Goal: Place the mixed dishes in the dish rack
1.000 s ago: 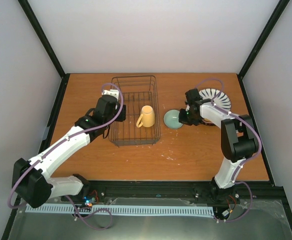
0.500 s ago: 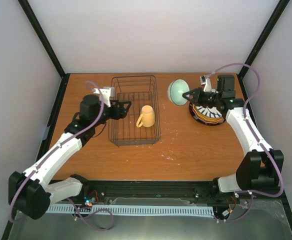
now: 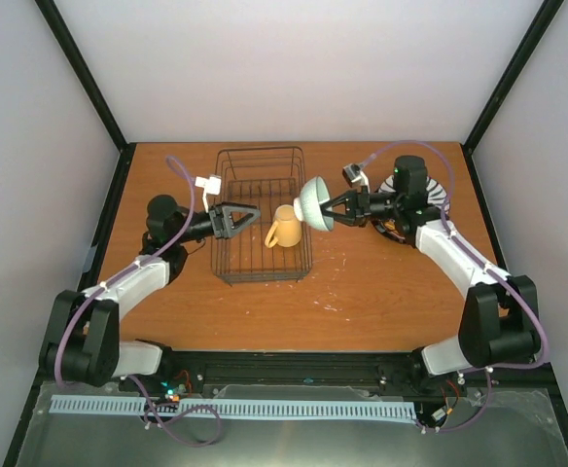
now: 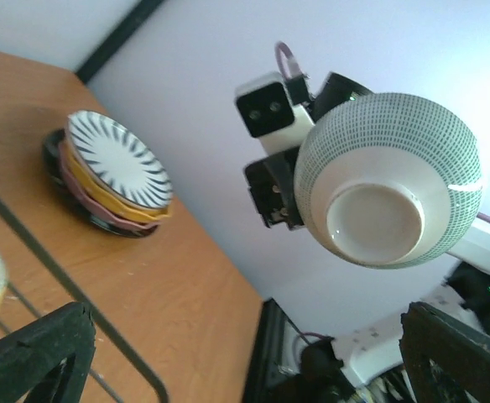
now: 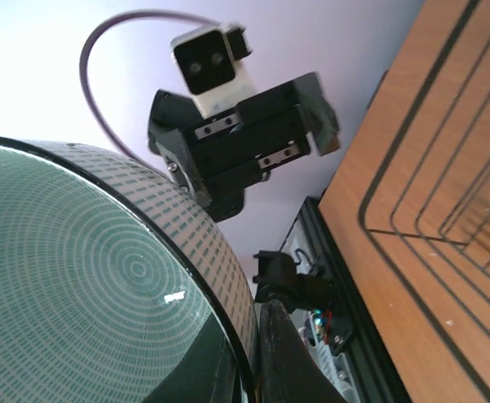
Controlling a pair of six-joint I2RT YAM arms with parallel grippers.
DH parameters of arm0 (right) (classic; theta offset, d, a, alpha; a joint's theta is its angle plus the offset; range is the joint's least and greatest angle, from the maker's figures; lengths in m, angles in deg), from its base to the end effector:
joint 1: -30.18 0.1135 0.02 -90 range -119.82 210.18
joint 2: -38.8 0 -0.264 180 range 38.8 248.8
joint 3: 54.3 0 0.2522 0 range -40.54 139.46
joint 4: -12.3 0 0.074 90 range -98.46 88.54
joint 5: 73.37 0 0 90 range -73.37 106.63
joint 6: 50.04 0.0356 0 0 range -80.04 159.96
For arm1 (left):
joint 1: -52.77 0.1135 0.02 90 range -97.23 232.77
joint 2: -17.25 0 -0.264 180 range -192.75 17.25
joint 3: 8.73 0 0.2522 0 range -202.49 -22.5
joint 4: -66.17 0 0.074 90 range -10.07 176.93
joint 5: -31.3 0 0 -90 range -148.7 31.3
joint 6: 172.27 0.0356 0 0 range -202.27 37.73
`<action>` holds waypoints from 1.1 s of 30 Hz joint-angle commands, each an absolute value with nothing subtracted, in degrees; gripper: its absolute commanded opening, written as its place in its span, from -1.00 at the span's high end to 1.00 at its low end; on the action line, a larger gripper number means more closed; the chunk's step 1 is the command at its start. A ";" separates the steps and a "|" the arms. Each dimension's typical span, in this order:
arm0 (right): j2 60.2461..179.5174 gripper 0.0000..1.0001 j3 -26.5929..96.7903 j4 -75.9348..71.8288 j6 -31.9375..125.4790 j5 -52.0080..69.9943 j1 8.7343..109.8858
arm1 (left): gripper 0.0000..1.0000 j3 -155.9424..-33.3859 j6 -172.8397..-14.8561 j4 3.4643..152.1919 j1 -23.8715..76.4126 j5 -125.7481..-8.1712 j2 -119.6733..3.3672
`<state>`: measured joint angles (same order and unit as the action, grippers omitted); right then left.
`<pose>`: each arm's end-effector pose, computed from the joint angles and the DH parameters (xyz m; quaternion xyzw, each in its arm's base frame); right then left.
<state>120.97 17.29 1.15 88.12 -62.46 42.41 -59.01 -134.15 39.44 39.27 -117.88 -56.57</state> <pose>0.2926 0.0992 0.2988 -0.1430 0.7174 0.6731 0.1090 0.2552 -0.0927 0.2715 0.1424 0.6823 -0.6268 0.3484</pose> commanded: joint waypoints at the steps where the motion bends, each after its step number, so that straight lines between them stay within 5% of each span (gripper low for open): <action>1: 123.32 0.94 20.52 5.75 90.73 -65.57 46.75 | -0.99 -57.59 -147.87 16.91 39.59 -126.88 -59.46; 16: 131.56 0.94 22.02 33.68 112.03 -61.85 54.27 | -0.93 -55.92 -151.29 11.44 39.50 -126.24 -57.81; 25: 145.54 0.94 21.59 93.40 157.61 -56.51 57.57 | -0.84 -54.68 -152.67 8.92 39.51 -125.42 -57.89; 33: 146.82 0.94 21.33 94.69 157.52 -56.79 59.10 | -0.79 -56.86 -148.92 15.14 39.50 -124.40 -56.49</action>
